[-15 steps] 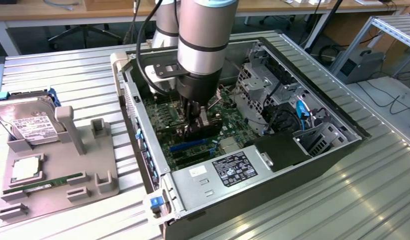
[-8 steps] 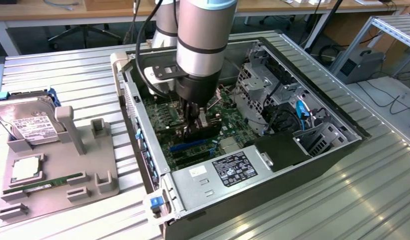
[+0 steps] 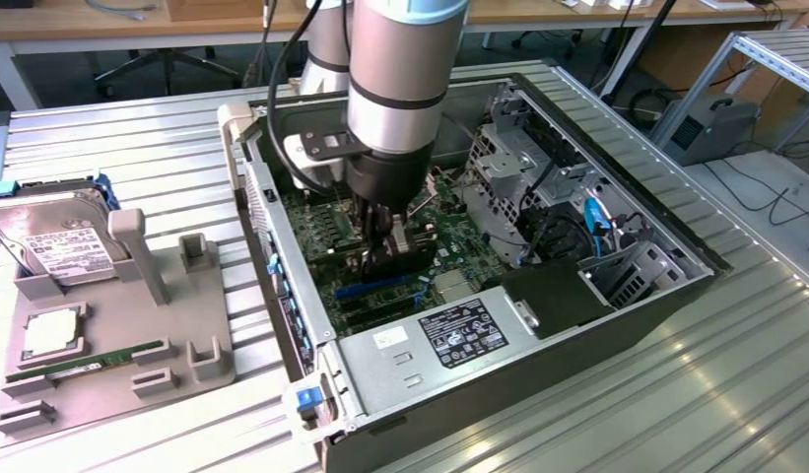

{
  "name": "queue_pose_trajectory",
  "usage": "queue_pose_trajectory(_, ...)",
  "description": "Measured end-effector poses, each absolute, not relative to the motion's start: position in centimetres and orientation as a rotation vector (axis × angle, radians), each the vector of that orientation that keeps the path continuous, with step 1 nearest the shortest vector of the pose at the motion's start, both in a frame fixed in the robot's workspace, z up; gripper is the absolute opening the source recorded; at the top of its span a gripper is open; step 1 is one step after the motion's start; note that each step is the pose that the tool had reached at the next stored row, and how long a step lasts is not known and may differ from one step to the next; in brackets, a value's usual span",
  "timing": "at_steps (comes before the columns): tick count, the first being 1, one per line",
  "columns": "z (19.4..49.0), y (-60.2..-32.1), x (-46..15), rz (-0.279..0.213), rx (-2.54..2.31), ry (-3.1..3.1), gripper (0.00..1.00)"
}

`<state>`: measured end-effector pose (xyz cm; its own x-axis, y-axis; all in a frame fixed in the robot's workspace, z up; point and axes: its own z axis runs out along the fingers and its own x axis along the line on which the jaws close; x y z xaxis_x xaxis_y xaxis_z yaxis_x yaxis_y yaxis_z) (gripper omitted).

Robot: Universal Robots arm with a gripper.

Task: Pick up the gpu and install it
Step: 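Insert the gpu into the slot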

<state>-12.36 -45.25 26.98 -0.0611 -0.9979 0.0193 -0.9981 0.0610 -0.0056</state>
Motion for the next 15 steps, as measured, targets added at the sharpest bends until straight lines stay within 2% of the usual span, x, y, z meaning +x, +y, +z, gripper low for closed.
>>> queue_pose_trajectory(15, 26.28, -45.28, -12.59, 0.027, 2.144, -2.282, 0.27)
